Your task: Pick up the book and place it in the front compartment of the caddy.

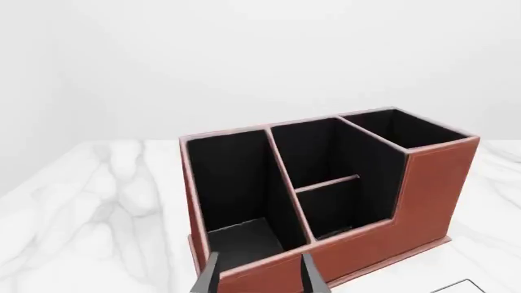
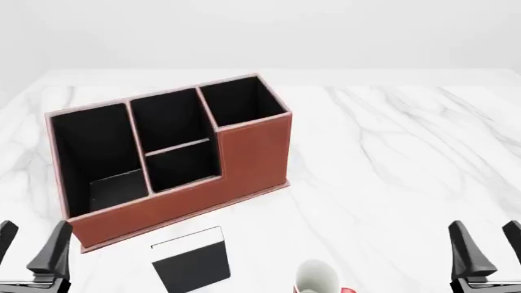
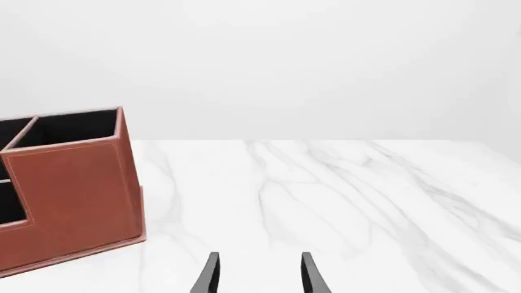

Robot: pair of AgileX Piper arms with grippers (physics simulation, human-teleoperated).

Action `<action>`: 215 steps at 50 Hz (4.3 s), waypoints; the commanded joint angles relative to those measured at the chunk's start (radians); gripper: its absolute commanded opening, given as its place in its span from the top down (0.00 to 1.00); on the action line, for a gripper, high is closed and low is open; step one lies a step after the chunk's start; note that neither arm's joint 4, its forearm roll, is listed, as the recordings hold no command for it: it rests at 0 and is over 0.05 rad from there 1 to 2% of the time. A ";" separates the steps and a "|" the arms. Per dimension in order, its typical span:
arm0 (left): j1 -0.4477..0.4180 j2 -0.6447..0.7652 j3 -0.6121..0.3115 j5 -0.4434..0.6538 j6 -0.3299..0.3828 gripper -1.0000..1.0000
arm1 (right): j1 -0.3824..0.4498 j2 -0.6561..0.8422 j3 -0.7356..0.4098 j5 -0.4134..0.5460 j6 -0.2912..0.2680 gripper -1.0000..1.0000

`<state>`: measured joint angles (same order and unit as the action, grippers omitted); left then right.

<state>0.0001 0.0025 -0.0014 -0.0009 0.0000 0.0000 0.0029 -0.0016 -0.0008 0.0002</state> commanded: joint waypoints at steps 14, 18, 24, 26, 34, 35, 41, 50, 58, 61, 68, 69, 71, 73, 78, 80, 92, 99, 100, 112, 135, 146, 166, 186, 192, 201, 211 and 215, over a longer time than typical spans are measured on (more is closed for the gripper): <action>-0.013 -0.002 -0.001 -0.024 -0.073 0.00 | 0.000 0.003 -0.003 -0.001 -0.001 0.00; -0.017 0.051 -0.034 -0.005 0.005 0.00 | 0.000 0.005 -0.004 -0.001 -0.001 0.00; -0.059 0.269 -0.112 -0.045 -0.097 0.00 | 0.000 0.006 -0.005 -0.001 -0.001 0.00; -0.136 0.222 -0.163 0.021 -0.138 0.00 | 0.000 0.006 -0.005 -0.001 -0.001 0.00; -0.158 0.544 -0.353 0.110 -0.095 0.00 | 0.000 0.007 -0.007 -0.001 -0.001 0.00; -0.143 0.579 -0.379 0.138 -0.071 0.00 | 0.000 0.008 -0.007 -0.001 -0.001 0.00; -0.170 0.595 -0.482 0.256 0.017 0.00 | 0.000 0.008 -0.008 -0.001 -0.001 0.00; -0.179 0.618 -0.665 0.466 0.194 0.00 | 0.000 0.008 -0.009 0.001 -0.001 0.00; -0.248 0.671 -0.793 0.611 0.300 0.00 | 0.000 0.006 -0.010 0.003 0.000 0.00; -0.293 0.682 -0.852 0.656 0.315 0.00 | 0.000 0.006 -0.010 0.004 -0.001 0.00; -0.287 0.730 -0.930 0.748 0.432 0.00 | 0.000 0.006 -0.011 0.005 -0.001 0.00; -0.300 0.754 -0.940 0.770 0.450 0.00 | 0.000 0.006 -0.011 0.004 0.000 0.00; -0.306 0.777 -0.962 0.799 0.481 0.00 | 0.000 0.006 -0.011 0.004 -0.001 0.00; -0.300 0.813 -0.982 0.838 0.485 0.00 | 0.000 0.006 -0.011 0.004 0.000 0.00; -0.326 0.850 -1.067 0.918 0.511 0.00 | 0.000 0.006 -0.011 0.004 -0.001 0.00; -0.343 0.874 -1.097 0.956 0.517 0.00 | 0.000 0.006 -0.011 0.004 -0.001 0.00; -0.294 0.932 -1.162 1.099 0.692 0.00 | 0.000 0.006 -0.011 0.004 -0.001 0.00; -0.271 0.965 -1.216 1.195 0.757 0.00 | 0.000 0.006 -0.011 0.004 0.000 0.00; -0.289 0.980 -1.238 1.201 0.738 0.00 | 0.000 0.006 -0.011 0.004 -0.001 0.00; -0.360 1.057 -1.187 1.221 0.703 0.00 | 0.000 0.006 -0.011 0.004 -0.001 0.00; -0.359 1.081 -1.110 1.193 0.754 0.00 | 0.000 0.006 -0.011 0.004 -0.001 0.00; -0.416 1.140 -1.092 1.147 0.711 0.00 | 0.000 0.006 -0.011 0.004 -0.001 0.00; -0.506 1.219 -1.050 1.094 0.627 0.00 | 0.000 0.006 -0.011 0.004 -0.001 0.00; -0.612 1.257 -1.053 1.110 0.554 0.00 | 0.000 0.006 -0.011 0.004 -0.001 0.00; -0.635 1.256 -1.052 1.116 0.543 0.00 | 0.000 0.006 -0.011 0.004 -0.001 0.00; -0.656 1.255 -1.035 1.120 0.535 0.00 | 0.000 0.006 -0.011 0.004 0.000 0.00; -0.681 1.262 -1.020 1.117 0.511 0.00 | 0.000 0.006 -0.011 0.004 -0.001 0.00; -0.697 1.265 -1.019 1.118 0.497 0.00 | 0.000 0.006 -0.011 0.004 -0.001 0.00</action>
<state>-0.6671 1.2611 -1.0298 1.1163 0.5225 0.0000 0.0095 -0.0131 0.0036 -0.0008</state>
